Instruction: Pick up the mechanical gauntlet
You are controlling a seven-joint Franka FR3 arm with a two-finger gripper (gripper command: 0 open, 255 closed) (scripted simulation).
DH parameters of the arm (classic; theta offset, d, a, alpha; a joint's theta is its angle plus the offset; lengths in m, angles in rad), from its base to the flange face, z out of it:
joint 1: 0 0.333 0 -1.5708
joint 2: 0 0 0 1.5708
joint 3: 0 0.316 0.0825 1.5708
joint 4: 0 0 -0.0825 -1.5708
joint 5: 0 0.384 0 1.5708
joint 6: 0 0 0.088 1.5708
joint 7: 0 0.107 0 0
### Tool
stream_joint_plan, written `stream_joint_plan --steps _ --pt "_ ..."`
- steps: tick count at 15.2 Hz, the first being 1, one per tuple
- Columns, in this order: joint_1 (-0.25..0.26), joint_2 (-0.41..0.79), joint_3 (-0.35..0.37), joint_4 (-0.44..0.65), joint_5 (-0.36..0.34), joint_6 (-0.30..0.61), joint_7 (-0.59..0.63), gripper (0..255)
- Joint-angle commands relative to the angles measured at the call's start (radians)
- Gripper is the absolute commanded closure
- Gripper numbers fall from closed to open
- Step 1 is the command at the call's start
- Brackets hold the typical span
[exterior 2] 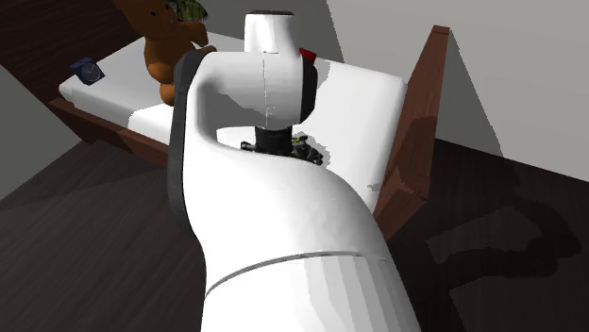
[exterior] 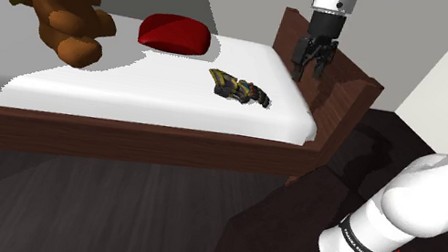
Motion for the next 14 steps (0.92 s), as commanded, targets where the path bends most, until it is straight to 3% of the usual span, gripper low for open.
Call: stream_joint_plan --steps 1,8,14 --pt "-0.010 0.083 0.011 0.039 -0.007 0.035 0.039 0" --pt "-0.034 0.372 0.037 0.220 -0.043 0.108 0.184 0" --pt "-0.045 0.621 0.033 0.426 -0.084 0.119 0.299 0"
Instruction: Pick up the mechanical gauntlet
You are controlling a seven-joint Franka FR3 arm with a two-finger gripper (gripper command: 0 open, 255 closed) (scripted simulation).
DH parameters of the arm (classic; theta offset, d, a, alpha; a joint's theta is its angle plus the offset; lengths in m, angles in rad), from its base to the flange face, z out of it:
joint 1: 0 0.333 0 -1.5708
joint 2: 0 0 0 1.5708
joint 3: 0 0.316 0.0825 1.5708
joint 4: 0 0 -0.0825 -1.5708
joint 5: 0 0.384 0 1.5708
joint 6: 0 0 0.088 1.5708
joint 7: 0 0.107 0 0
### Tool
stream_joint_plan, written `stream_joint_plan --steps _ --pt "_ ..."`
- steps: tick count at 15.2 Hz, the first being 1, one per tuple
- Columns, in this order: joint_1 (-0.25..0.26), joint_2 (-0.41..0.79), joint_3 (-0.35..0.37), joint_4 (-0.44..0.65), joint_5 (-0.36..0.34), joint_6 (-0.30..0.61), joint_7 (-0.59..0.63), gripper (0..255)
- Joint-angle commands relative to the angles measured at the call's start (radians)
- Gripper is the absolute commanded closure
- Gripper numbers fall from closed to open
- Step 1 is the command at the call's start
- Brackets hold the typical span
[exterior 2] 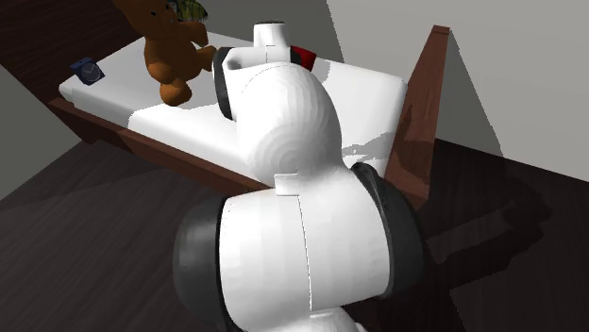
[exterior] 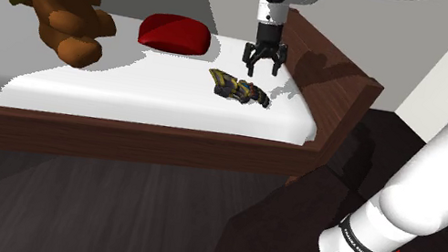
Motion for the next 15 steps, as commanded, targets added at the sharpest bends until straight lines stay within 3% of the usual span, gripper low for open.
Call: stream_joint_plan --steps 1,10,15 --pt "-0.004 0.080 -0.006 0.075 -0.014 -0.007 0.035 0" --pt "-0.011 0.482 -0.052 0.521 -0.052 -0.102 0.166 0" --pt "-0.027 0.777 -0.084 0.933 -0.055 -0.247 0.218 0"
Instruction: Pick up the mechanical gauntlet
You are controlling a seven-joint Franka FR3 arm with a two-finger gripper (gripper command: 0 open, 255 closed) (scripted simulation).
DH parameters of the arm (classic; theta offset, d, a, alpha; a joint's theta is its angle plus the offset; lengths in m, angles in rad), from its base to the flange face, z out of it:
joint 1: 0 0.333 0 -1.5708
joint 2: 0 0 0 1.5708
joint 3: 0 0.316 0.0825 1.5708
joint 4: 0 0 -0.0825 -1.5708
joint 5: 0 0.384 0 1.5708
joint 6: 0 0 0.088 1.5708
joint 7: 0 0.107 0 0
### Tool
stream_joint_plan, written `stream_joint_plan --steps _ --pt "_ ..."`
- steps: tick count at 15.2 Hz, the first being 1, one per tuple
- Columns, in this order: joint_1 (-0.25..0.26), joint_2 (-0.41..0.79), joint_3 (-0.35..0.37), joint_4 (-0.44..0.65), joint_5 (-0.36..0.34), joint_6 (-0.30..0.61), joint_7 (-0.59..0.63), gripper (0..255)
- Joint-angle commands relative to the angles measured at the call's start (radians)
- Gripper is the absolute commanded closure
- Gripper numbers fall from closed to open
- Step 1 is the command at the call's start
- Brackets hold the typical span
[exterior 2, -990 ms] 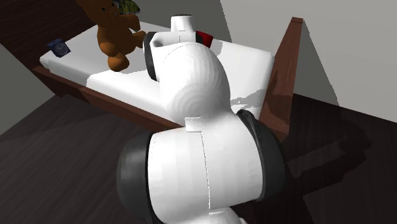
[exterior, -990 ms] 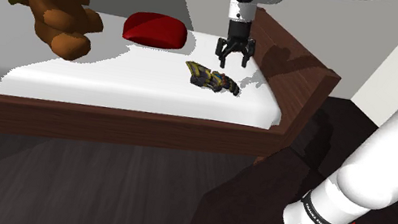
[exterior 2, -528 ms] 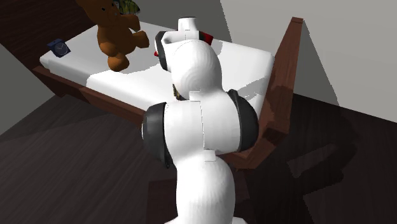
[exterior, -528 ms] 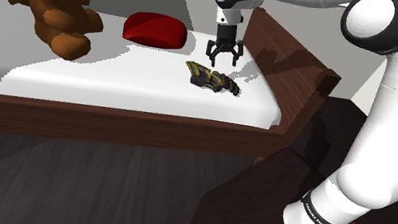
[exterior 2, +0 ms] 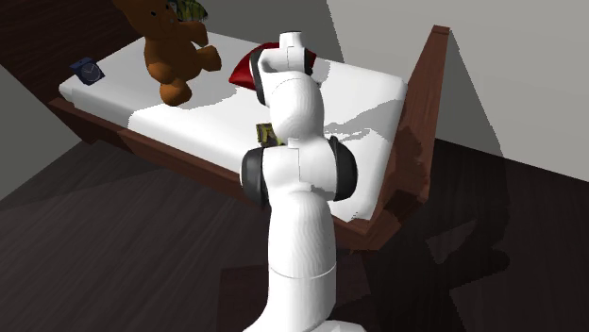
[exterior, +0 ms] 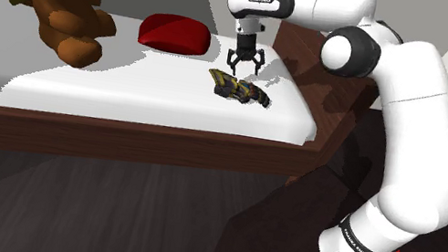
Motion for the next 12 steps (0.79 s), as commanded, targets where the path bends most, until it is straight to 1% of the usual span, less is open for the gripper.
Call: stream_joint_plan --steps 1,8,10,11,12 --pt "-0.008 0.124 -0.011 0.186 0.000 -0.073 0.016 0" --pt "-0.009 0.125 -0.010 0.093 0.000 0.021 0.022 0" --pt "-0.009 0.126 -0.010 0.087 0.000 0.028 0.022 0" --pt "-0.009 0.122 -0.010 0.083 0.000 0.027 0.022 255" --pt "-0.009 0.121 -0.010 0.081 0.000 0.028 0.022 255"
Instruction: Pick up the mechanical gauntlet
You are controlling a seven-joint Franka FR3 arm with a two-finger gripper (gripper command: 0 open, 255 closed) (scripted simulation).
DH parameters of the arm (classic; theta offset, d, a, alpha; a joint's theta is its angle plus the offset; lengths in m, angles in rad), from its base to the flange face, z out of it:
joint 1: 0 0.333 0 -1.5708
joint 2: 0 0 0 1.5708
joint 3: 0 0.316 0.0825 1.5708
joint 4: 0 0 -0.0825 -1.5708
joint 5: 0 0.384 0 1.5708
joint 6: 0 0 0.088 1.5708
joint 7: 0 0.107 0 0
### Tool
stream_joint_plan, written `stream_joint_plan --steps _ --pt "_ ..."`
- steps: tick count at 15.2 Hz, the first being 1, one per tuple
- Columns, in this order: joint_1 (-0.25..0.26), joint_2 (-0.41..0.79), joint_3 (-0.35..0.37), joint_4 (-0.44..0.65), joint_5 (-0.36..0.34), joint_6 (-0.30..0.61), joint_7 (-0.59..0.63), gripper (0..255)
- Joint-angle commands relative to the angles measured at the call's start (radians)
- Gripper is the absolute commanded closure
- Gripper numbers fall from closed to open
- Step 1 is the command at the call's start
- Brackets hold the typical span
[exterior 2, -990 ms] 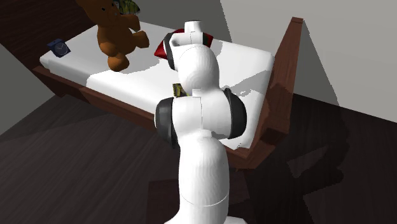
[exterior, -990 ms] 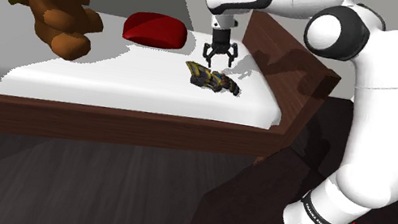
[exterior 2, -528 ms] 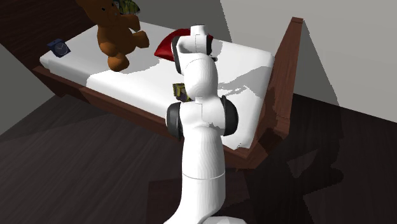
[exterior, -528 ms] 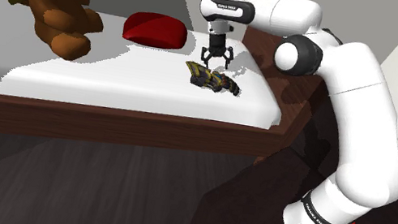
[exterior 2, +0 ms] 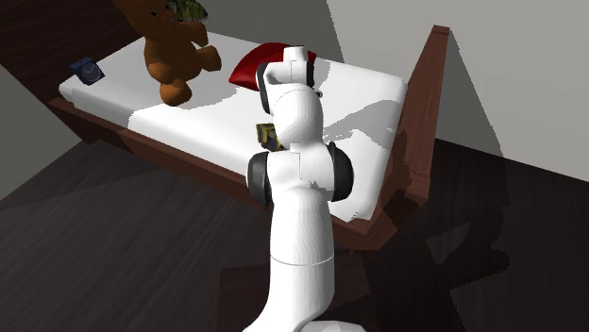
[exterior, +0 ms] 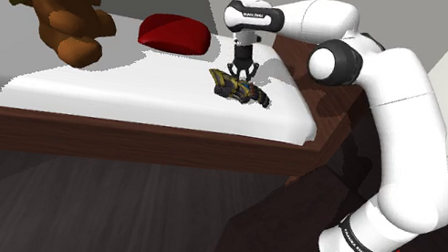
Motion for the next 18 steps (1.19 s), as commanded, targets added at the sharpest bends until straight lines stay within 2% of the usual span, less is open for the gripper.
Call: stream_joint_plan --steps 1,8,18 --pt "0.000 0.000 0.000 -0.001 0.000 0.001 0.000 255" --pt "0.000 0.004 0.000 0.004 0.000 0.001 0.001 255" --pt "0.000 0.011 -0.001 0.150 0.000 -0.139 -0.007 255"
